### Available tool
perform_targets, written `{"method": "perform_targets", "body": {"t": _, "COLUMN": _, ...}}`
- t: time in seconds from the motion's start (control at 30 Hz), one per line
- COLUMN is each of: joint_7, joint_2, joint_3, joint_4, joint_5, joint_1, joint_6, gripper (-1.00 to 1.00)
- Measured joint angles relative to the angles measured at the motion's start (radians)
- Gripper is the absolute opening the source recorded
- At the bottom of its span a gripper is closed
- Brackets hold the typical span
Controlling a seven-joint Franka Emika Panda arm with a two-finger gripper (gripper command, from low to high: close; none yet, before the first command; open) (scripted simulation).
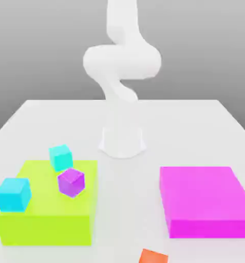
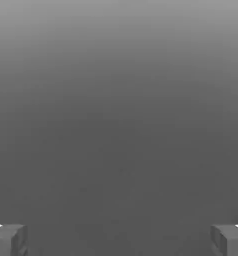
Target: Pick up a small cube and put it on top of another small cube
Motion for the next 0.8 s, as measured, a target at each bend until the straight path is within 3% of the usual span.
{"method": "perform_targets", "body": {"t": 0.4, "joint_7": 0.236, "joint_2": 0.442, "joint_3": 0.119, "joint_4": 0.012, "joint_5": -0.103, "joint_1": -0.082, "joint_6": 0.116, "gripper": 0.0}}
{"method": "perform_targets", "body": {"t": 0.8, "joint_7": 0.435, "joint_2": 0.871, "joint_3": 0.145, "joint_4": 0.022, "joint_5": -0.157, "joint_1": -0.072, "joint_6": 0.236, "gripper": 0.0}}
